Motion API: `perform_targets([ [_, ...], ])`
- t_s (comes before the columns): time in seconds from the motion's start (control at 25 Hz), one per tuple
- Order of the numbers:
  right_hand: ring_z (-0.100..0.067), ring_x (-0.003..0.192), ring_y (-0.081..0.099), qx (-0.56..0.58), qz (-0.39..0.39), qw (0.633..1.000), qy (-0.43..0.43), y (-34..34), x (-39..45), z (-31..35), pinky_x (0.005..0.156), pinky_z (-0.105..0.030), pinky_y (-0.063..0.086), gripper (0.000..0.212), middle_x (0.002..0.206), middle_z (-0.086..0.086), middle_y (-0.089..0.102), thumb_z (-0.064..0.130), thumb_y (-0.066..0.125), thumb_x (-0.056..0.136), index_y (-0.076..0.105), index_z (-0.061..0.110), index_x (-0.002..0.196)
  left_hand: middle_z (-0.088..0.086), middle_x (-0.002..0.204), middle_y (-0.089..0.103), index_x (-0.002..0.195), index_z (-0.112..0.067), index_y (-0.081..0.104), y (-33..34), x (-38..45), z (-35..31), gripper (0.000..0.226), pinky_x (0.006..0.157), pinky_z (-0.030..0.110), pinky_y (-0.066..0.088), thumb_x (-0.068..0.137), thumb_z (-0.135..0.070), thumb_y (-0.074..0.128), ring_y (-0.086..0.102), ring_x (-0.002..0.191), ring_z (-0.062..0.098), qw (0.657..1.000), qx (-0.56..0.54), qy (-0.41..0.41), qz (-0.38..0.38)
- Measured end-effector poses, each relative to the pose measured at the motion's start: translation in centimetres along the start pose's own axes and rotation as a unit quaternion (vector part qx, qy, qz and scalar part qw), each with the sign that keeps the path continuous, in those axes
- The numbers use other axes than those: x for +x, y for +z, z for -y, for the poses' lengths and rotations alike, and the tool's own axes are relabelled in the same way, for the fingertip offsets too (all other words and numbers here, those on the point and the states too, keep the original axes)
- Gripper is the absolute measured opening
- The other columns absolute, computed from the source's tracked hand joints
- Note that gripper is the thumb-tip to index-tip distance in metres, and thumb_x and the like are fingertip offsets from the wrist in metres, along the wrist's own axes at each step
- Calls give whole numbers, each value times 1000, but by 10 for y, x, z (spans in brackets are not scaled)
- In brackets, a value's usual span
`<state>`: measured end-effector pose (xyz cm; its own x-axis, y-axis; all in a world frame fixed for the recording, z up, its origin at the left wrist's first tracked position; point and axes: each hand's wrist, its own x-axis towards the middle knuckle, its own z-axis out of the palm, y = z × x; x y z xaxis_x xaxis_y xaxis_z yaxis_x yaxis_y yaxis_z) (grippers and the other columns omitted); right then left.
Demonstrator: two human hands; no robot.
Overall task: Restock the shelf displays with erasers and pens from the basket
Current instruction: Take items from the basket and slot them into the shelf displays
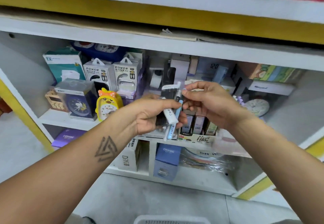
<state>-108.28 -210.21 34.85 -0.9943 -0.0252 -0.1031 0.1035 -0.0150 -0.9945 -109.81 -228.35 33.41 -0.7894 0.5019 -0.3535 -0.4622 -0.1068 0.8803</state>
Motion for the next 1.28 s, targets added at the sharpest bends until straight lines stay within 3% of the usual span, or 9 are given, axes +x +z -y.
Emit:
perform_targets([
  [0.12,-17,55,64,9,-68,997,-22,-33,-15,5,52,-24,53,15,72,-13,71,3,74,85,66,2,98,24,86,73,86,3,77,33,9,7,12,65,42,62,82,-4,67,74,78,34,998,-34,-35,49],
  [0.24,-19,50,60,-18,-184,980,-80,-72,-26,13,53,-31,46,6,65,-13,68,0,71,87,66,2,90,20,86,73,101,4,68,56,17,12,25,60,42,62,78,-3,68,74,71,29,996,-60,-62,40],
  [0.32,-22,51,61,-78,-252,957,-124,-103,-34,18,57,-37,49,7,64,-12,69,0,71,87,66,3,91,17,78,68,97,2,64,67,23,13,14,58,39,61,83,0,66,70,63,24,995,-72,-66,30],
  [0.48,-17,65,71,-310,-324,875,-181,-149,-46,15,71,-32,56,10,73,-7,74,16,72,89,67,12,95,16,75,68,93,3,64,84,32,15,9,59,36,60,85,1,67,68,62,23,996,-66,-48,31],
  [0.56,-16,77,73,-420,-323,828,-182,-158,-48,8,77,-28,56,10,79,-3,75,22,69,91,65,15,98,20,79,72,97,7,66,91,36,18,13,58,36,60,85,2,66,72,66,26,996,-67,-40,31],
  [0.6,-17,80,73,-440,-312,822,-181,-160,-48,3,78,-30,57,10,82,-3,74,22,67,93,63,15,99,22,82,72,100,10,65,95,38,20,16,57,36,60,86,3,66,73,68,28,996,-68,-38,30],
  [0.76,-27,83,71,-473,-253,819,-201,-165,-42,-18,77,-48,59,6,86,-10,73,13,61,97,58,8,98,26,91,73,105,12,65,104,45,29,20,63,40,61,86,2,65,74,78,33,997,-73,-29,26],
  [0.96,-34,79,66,-528,-207,794,-220,-165,-35,-27,68,-49,55,10,81,-12,70,13,62,95,52,11,92,26,95,73,107,11,65,104,49,31,22,62,37,61,87,0,66,74,81,32,997,-67,-22,22],
  [1.28,-29,78,65,-523,-185,807,-203,-162,-37,-25,70,-46,55,11,83,-6,70,13,68,92,57,14,89,27,99,71,100,11,66,103,48,35,17,64,38,61,86,2,66,74,82,34,997,-60,-40,32],
])
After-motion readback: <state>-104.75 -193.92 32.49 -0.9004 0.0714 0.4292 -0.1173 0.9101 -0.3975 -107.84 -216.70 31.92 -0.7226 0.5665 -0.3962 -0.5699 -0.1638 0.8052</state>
